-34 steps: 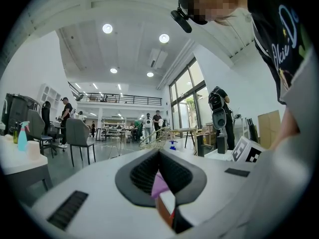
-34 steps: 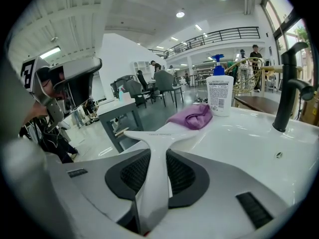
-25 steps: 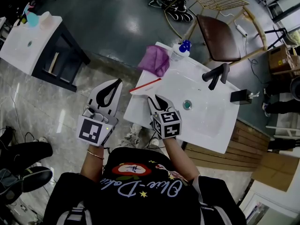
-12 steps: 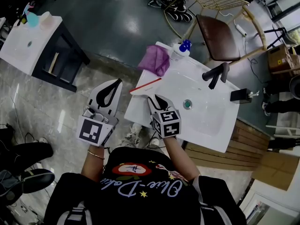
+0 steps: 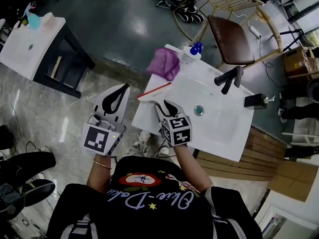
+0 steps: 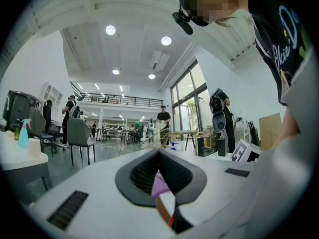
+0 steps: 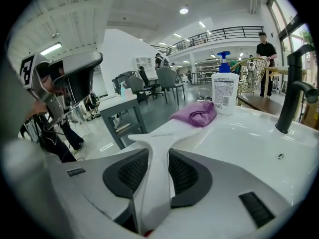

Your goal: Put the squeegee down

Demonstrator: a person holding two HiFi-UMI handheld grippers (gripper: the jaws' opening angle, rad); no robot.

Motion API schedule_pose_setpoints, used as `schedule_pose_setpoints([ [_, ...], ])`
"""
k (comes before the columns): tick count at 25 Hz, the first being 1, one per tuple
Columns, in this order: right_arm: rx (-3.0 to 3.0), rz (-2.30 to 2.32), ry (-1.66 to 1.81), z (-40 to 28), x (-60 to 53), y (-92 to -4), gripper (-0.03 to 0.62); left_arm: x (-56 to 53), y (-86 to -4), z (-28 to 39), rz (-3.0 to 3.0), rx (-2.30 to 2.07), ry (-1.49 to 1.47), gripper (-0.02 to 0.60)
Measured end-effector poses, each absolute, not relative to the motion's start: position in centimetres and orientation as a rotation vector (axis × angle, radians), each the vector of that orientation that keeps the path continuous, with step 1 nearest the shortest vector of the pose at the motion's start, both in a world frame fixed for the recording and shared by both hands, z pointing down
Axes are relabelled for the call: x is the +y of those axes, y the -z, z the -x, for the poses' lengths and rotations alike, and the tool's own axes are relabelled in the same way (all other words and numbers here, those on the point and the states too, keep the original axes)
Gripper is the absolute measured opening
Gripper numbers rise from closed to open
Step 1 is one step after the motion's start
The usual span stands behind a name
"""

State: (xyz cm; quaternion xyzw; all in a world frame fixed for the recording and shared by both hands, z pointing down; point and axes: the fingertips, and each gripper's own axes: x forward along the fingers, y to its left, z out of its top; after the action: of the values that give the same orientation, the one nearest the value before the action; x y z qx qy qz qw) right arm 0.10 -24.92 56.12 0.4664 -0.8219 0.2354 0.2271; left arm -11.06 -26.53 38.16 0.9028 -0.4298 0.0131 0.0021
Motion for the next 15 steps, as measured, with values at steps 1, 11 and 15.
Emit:
schedule_pose_setpoints([
  [1, -2.264, -1.286, -0.648, -0.09, -24.9, -56.15, 0.13, -26.52, -38.18, 11.09, -2.833, -1.35, -0.04, -0.005],
  [11, -2.268, -1.289, -0.639, -0.06, -24.89, -56.0, 0.179, -26.4, -38.06, 10.91, -2.836, -1.35, -0.039, -0.005],
  [15, -2.272, -1.295, -0.636, -0.11, -24.88, -55.86, 0.187, -26.35, -37.99, 10.93, -2.838, -1.35, -0.046, -0.005],
])
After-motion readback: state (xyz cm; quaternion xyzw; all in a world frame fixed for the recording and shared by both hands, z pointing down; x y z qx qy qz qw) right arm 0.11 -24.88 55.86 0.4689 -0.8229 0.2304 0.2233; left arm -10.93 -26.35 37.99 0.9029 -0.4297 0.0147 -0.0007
